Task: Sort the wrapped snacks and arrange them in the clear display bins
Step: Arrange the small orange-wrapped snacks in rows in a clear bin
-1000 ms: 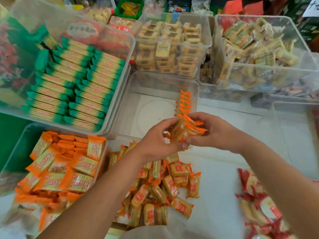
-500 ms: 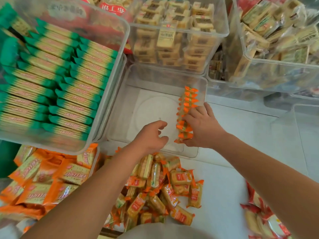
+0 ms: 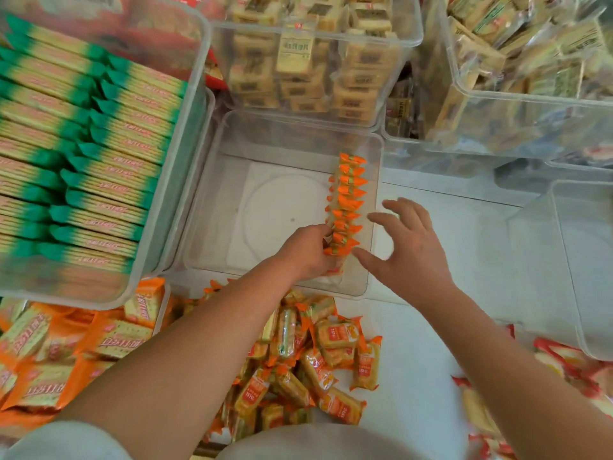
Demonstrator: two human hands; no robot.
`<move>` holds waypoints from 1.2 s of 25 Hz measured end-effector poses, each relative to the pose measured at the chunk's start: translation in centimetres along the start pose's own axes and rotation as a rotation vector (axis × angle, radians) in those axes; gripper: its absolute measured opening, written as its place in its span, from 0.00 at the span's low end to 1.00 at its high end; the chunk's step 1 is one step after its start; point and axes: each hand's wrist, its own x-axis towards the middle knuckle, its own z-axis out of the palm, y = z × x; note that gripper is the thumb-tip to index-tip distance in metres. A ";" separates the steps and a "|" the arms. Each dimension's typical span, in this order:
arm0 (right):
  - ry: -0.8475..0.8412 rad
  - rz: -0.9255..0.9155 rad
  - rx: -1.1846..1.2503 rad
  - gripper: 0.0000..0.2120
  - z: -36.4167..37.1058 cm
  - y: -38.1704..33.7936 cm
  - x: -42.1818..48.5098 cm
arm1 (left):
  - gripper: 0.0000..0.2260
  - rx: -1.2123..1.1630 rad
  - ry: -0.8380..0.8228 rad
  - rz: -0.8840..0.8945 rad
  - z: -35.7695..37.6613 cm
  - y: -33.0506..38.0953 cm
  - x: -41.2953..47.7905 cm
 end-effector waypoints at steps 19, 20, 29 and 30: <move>-0.409 0.948 0.411 0.19 5.9 0.3 -18.5 | 0.04 -0.217 0.431 0.134 4.0 -1.0 -16.4; -0.411 0.939 0.396 0.16 5.6 0.5 -18.7 | 0.05 -0.221 0.419 0.124 4.3 -1.3 -16.5; 0.226 0.726 0.775 0.18 -6.5 -3.7 -10.9 | 0.05 -0.201 0.444 0.172 3.5 -2.0 -15.7; 0.221 0.607 0.776 0.17 -7.6 -5.1 -8.7 | 0.06 -0.196 0.480 0.187 3.2 -2.0 -15.4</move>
